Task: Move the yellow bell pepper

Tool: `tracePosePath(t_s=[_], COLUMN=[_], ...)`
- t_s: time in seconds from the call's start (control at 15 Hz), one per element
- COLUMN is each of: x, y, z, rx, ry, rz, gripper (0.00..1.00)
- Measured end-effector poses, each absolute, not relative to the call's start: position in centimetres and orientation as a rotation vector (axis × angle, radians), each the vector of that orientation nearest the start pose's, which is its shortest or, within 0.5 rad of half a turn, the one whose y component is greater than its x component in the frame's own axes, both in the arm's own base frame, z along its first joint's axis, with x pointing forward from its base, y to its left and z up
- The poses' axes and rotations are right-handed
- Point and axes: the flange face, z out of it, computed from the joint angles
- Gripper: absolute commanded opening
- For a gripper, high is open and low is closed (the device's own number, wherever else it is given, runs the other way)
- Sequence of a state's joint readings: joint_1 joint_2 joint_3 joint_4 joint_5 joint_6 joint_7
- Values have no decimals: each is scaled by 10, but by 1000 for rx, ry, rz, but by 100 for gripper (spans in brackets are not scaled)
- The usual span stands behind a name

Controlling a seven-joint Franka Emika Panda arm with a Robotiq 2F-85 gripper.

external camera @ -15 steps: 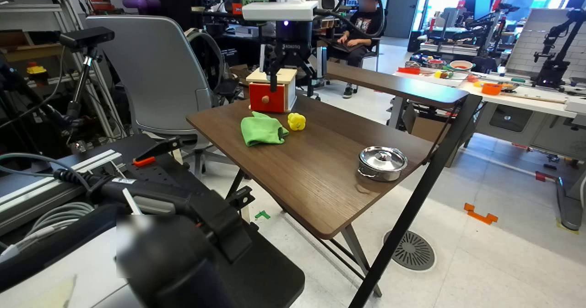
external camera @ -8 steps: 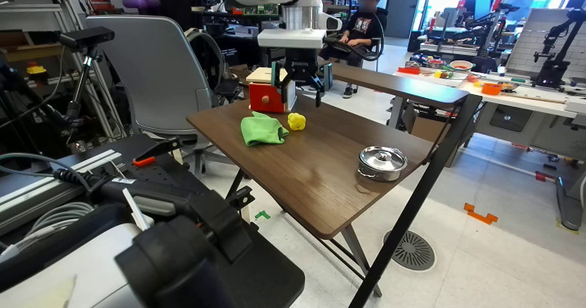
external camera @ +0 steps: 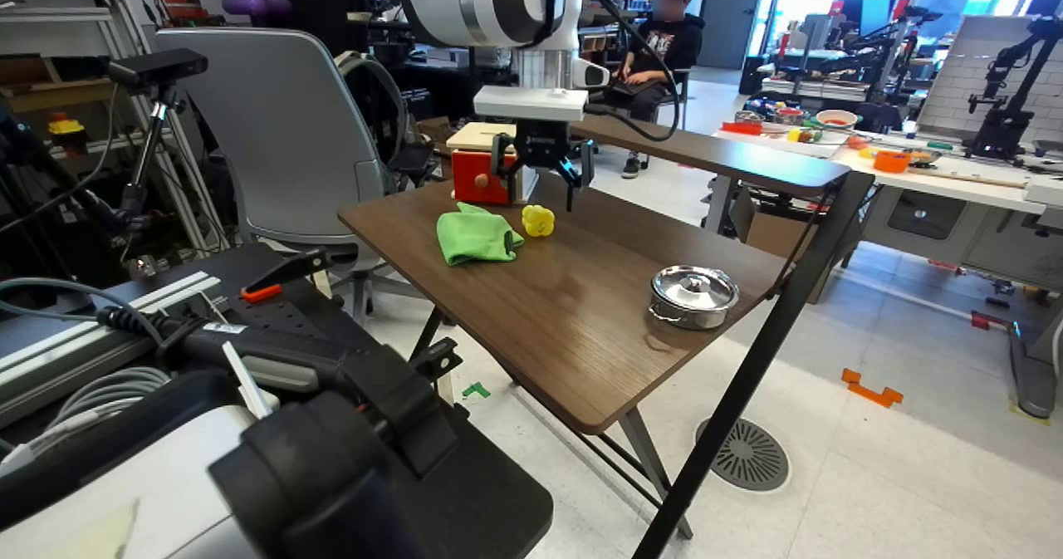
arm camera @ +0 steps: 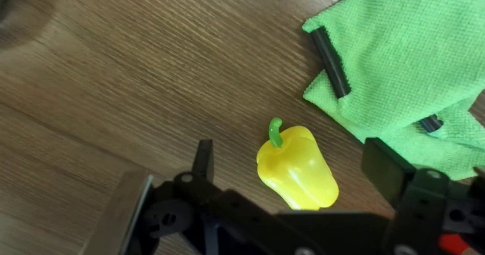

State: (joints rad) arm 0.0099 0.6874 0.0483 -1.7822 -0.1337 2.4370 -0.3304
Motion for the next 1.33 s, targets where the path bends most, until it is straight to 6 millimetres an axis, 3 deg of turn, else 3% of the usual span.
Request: tracePosePath(t_s=[0.6, 0.67, 0.73, 0.87, 1.2, 1.33], x=[661, 662, 662, 665, 669, 670], y=[44, 46, 48, 53, 57, 56], z=[141, 139, 137, 134, 131, 132], rx=[-3074, -3074, -3074, -3075, -3076, -3078], ry=[-851, -865, -878, -905, -939, -942], rz=[82, 84, 85, 83, 85, 87], gripper=[100, 96, 72, 69, 31, 30])
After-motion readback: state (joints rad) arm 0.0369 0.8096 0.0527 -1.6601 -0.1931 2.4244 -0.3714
